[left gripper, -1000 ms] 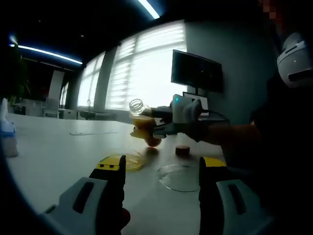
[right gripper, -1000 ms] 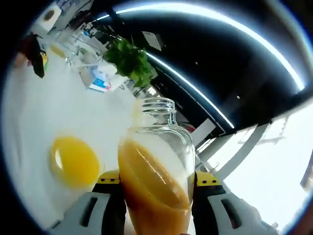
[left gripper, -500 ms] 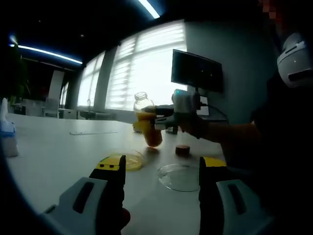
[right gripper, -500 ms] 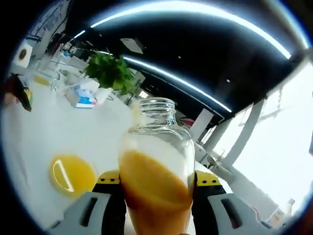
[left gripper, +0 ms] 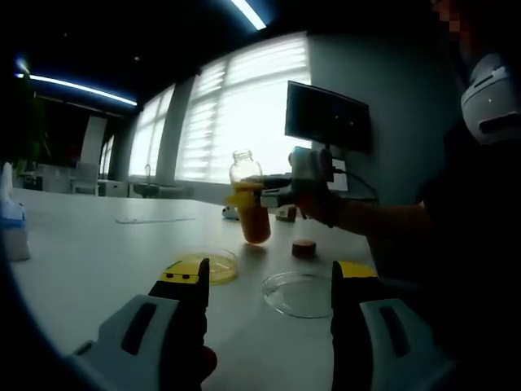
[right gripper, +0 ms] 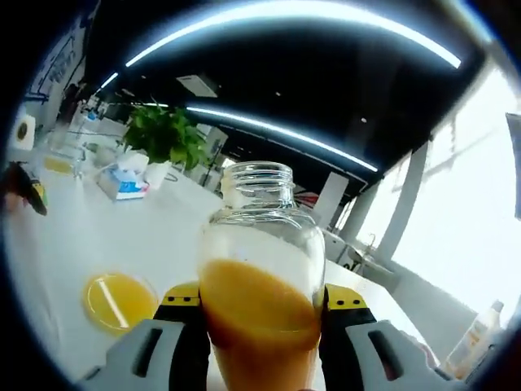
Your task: Open the Petri dish lid, place the lid on the table, pour the liquid culture medium into the Petri dish, pick up the Petri dish lid from the table, and close the Petri dish
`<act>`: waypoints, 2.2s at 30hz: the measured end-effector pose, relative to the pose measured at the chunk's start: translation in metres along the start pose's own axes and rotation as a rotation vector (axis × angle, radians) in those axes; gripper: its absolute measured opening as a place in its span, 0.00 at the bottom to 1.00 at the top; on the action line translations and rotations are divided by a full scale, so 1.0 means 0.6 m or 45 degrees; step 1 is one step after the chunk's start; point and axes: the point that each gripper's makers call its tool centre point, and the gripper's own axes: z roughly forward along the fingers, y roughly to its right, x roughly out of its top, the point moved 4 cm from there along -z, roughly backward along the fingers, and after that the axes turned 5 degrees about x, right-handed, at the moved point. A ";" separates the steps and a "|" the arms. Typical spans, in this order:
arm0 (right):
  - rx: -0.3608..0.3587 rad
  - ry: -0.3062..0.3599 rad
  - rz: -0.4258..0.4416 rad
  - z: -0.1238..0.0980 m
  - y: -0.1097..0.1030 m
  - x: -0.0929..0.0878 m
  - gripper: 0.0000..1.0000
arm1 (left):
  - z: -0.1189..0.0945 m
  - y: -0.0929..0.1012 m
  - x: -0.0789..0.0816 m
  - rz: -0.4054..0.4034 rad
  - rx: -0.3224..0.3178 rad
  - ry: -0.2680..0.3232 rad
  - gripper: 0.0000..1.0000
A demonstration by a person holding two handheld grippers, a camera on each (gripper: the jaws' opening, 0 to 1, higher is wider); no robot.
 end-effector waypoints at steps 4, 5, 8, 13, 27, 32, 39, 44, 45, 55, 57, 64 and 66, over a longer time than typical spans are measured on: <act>-0.012 0.003 0.068 0.000 0.012 -0.003 0.49 | 0.000 0.000 0.000 -0.002 0.000 0.000 0.52; -0.010 0.003 0.078 0.000 0.015 -0.004 0.49 | 0.000 0.000 0.001 -0.002 0.000 0.000 0.52; -0.008 0.014 0.132 -0.002 0.026 -0.008 0.49 | 0.001 0.001 0.001 -0.005 -0.002 0.000 0.52; -0.024 0.024 0.198 -0.009 0.034 -0.009 0.49 | 0.001 0.002 0.000 -0.005 -0.003 -0.003 0.51; -0.047 0.038 0.394 -0.022 0.058 -0.026 0.49 | 0.003 -0.002 -0.002 -0.010 0.002 -0.013 0.51; -0.057 0.040 0.415 -0.027 0.065 -0.029 0.49 | 0.003 -0.002 -0.002 -0.012 0.004 -0.014 0.51; -0.081 0.043 0.490 -0.026 0.077 -0.040 0.49 | 0.002 -0.003 -0.003 -0.010 0.007 -0.015 0.51; -0.093 0.047 0.552 -0.037 0.081 -0.046 0.49 | 0.003 -0.003 -0.003 -0.011 0.005 -0.016 0.51; -0.094 0.049 0.561 -0.039 0.081 -0.047 0.49 | 0.003 -0.003 -0.003 -0.010 0.005 -0.016 0.51; -0.109 0.067 0.612 -0.051 0.077 -0.050 0.49 | 0.003 -0.003 -0.003 -0.008 0.008 -0.015 0.51; -0.111 0.075 0.614 -0.052 0.076 -0.050 0.49 | 0.002 -0.003 -0.003 -0.006 0.009 -0.013 0.51; -0.116 0.074 0.619 -0.056 0.072 -0.047 0.50 | 0.002 -0.003 -0.001 -0.007 0.009 -0.009 0.51; -0.113 0.068 0.613 -0.057 0.070 -0.045 0.51 | 0.002 -0.002 -0.002 -0.003 0.006 -0.013 0.51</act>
